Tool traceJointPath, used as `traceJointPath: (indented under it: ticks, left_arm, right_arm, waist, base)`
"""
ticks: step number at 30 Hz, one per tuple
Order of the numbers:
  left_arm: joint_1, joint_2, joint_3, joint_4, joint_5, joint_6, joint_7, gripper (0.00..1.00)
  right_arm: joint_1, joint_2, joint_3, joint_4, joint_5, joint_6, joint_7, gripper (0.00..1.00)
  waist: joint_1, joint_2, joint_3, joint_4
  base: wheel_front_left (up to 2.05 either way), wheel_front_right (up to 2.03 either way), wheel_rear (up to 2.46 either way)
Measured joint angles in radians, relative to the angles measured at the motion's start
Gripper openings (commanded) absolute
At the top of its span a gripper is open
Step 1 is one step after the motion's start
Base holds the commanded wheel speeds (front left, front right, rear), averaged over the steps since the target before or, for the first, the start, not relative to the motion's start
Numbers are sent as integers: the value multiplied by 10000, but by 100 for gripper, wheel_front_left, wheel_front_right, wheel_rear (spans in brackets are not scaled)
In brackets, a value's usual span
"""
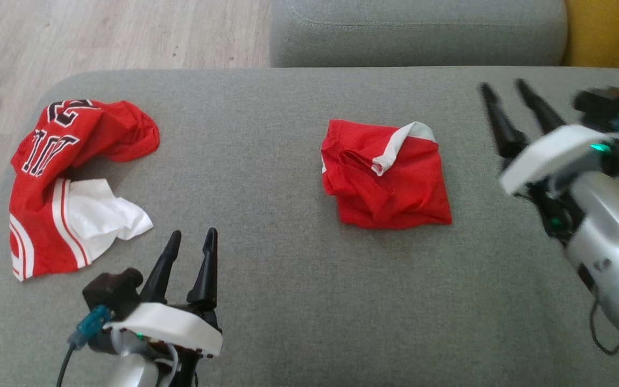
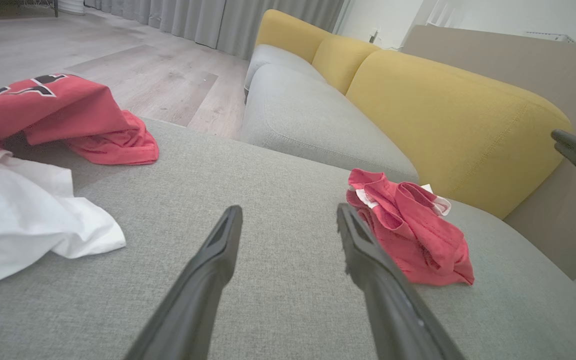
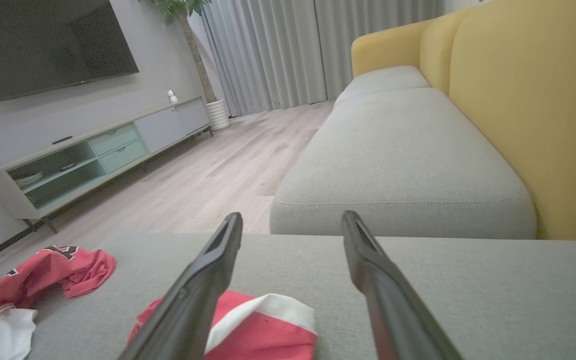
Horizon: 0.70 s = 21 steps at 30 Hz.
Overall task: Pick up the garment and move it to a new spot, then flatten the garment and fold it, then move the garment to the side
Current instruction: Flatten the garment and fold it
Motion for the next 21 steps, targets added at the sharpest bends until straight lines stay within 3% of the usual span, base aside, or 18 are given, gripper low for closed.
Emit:
traceJointPath:
  ticks: [5, 6, 7, 8, 9, 21]
  left_arm:
    - [7, -8, -2, -23, -71, 6, -12, 100]
    - [7, -8, -4, -25, -71, 6, -12, 100]
    - [6, -8, -6, -25, -71, 4, -12, 100]
    - [6, -8, -12, -23, -71, 0, -12, 100]
    - [6, -8, -15, -23, -71, -2, -12, 100]
    - [-170, -82, -190, 140, -157, -104, -12, 100]
  right_arm:
    - [951, 174, -838, 203, -769, 0, -35, 100]
    - [1090, 247, -953, 280, -892, 0, -35, 94]
    - [1183, 326, -993, 407, -1053, 0, -35, 48]
    - [1237, 403, -991, 546, -1225, 0, -35, 11]
    - [1239, 489, -991, 698, -1352, 0, -35, 0]
    - [512, 1536, -270, 2203, -1778, 0, 1822, 0]
  waist:
    - [0, 0, 23, 72]
    - [0, 0, 32, 100]
    - [0, 0, 44, 134]
    - [0, 0, 57, 173]
    - [0, 0, 73, 217]
    - [0, 0, 606, 1022]
  base:
    - [0, 0, 0]
    - [0, 0, 0]
    - [0, 0, 0]
    - [0, 0, 0]
    - [0, 0, 0]
    - [0, 0, 0]
